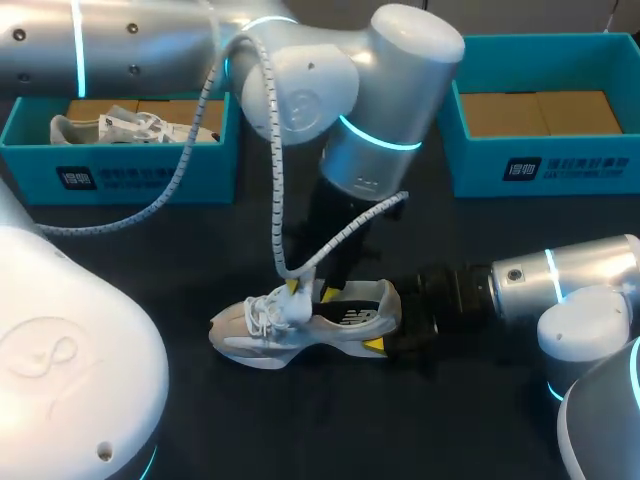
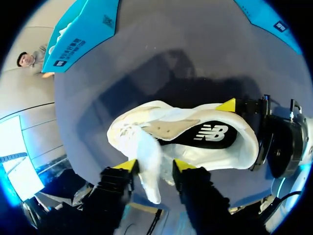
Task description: Take the shoe out of the shoebox, open the shoe tongue, remove and reinsert the insole, then place the shoe into the shoebox
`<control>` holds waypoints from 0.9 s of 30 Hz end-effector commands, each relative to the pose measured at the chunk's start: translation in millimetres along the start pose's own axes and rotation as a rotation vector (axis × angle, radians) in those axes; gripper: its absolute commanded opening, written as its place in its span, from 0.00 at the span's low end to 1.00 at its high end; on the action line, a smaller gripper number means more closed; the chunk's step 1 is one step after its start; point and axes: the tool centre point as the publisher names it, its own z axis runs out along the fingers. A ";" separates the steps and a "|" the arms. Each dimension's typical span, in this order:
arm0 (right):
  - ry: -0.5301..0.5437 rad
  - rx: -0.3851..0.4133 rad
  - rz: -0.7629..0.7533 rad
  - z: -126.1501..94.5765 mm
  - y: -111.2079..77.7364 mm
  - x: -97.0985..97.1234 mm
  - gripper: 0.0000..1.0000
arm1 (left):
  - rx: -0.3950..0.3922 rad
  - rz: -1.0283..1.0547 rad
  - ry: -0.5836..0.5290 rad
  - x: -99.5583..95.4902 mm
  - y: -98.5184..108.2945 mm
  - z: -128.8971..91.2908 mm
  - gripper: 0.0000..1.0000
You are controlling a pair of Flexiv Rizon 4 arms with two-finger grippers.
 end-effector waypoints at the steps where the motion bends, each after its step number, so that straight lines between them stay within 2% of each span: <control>1: 0.000 0.005 0.000 -0.2 1.6 0.4 0.00 | 0.003 -0.004 0.016 -3.7 0.9 1.7 0.00; 12: 0.000 0.005 0.000 -0.2 1.6 0.4 0.00 | 0.048 0.000 0.169 -32.4 5.8 3.3 0.00; 19: 0.000 0.005 0.000 -0.2 1.6 0.4 0.00 | 0.088 0.005 0.329 -64.0 8.8 4.6 0.00; 25: 0.000 0.005 0.000 -0.2 1.6 0.4 0.00 | 0.103 0.028 0.521 -88.4 3.3 18.6 0.00; 27: 0.000 0.005 0.000 -0.2 1.6 0.4 0.00 | 0.105 0.025 0.552 -92.2 2.0 23.7 0.00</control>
